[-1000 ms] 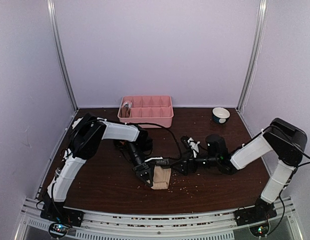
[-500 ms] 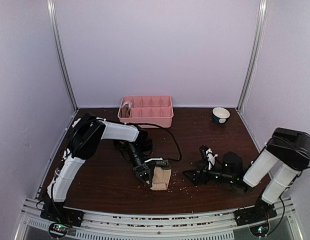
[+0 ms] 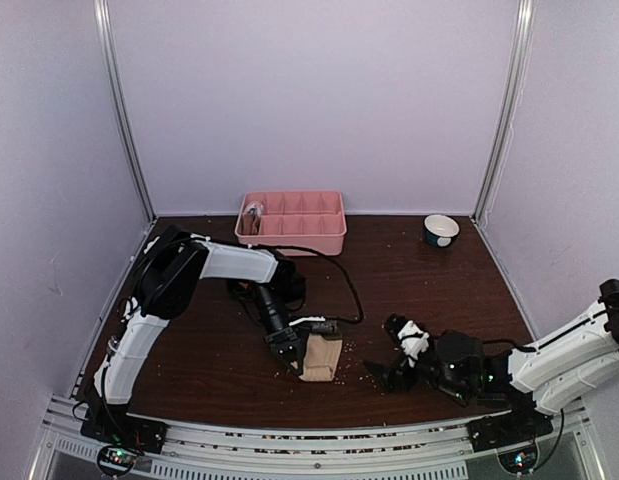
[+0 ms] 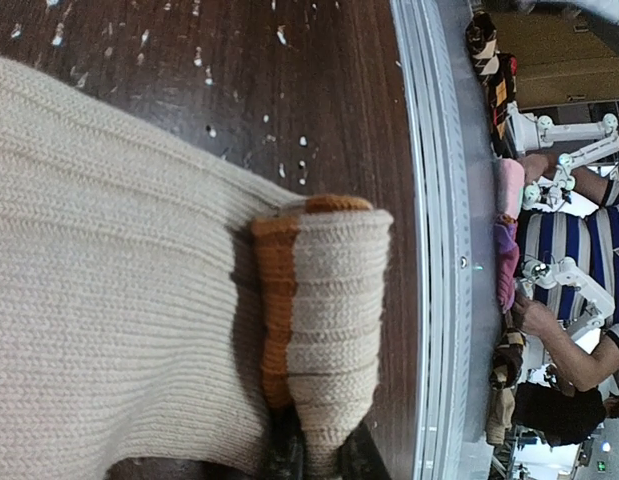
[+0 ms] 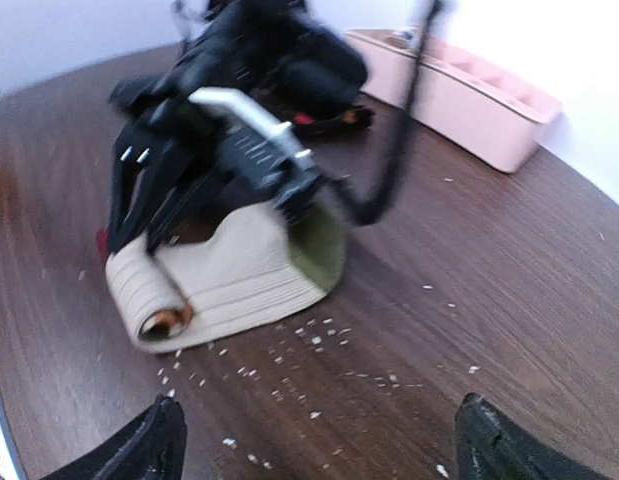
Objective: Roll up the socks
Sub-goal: Roll the sock at the center of the board.
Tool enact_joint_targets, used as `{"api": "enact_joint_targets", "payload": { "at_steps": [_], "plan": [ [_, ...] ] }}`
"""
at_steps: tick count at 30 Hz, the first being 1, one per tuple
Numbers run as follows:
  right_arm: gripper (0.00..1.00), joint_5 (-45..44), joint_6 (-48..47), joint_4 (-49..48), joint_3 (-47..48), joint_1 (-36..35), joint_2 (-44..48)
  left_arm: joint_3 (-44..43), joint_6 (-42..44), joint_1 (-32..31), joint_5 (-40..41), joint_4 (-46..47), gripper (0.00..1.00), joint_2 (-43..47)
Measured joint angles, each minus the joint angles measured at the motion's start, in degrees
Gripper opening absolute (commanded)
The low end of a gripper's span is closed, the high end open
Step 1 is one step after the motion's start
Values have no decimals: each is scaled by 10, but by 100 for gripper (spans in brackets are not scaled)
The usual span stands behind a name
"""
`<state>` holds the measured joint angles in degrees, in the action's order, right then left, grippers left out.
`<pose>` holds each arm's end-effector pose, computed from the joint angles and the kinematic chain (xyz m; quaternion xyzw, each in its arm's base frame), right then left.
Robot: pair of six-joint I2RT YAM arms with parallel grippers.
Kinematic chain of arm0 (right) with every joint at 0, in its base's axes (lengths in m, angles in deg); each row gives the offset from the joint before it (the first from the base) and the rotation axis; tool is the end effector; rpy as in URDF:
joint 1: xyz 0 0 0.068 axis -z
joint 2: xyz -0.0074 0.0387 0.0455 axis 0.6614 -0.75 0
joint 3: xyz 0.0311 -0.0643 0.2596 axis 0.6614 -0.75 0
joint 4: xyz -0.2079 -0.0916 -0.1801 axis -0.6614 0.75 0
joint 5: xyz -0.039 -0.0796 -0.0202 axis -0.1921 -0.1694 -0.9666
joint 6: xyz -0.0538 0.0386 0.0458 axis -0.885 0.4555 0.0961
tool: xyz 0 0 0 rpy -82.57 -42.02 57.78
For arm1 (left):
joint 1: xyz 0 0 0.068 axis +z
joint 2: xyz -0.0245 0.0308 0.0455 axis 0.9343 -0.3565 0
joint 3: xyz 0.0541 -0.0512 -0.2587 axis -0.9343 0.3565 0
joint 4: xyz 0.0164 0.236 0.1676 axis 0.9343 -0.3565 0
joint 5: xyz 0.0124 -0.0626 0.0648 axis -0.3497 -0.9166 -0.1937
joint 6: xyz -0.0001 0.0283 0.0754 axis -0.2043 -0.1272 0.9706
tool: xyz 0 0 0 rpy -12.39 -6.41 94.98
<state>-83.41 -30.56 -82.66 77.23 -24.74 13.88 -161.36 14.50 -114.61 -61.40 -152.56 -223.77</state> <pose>0.1200 0.2258 0.0972 -0.3606 0.7370 0.2288 0.5238 0.2591 -0.3429 0.0515 -0.5297 -0.7032 0.4284 0.2034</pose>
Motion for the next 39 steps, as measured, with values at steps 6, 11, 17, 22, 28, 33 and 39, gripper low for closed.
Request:
{"api": "enact_joint_targets", "payload": {
  "at_steps": [6, 11, 17, 22, 28, 33, 39],
  "plan": [
    [76, -11, -151, -23, 52, -95, -157, 0, -4, 0, 3, 0, 2, 0],
    [61, -11, -255, -28, 154, -116, -246, -1, -4, 0, 4, 0, 2, 1],
    [51, 3, -324, -4, 226, -118, -289, -5, -4, -1, 8, -2, 2, 1],
    [46, 22, -335, 21, 244, -111, -313, -7, -4, -2, 12, -4, 2, 1],
    [30, 42, -323, 42, 260, -95, -334, -8, -4, -2, 13, -4, 2, 1],
    [8, 61, -301, 59, 269, -84, -338, -9, -4, -2, 16, -6, 2, 1],
    [9, 65, -268, 67, 275, -82, -340, -12, -4, -2, 21, -10, 4, 1]
  ]
}}
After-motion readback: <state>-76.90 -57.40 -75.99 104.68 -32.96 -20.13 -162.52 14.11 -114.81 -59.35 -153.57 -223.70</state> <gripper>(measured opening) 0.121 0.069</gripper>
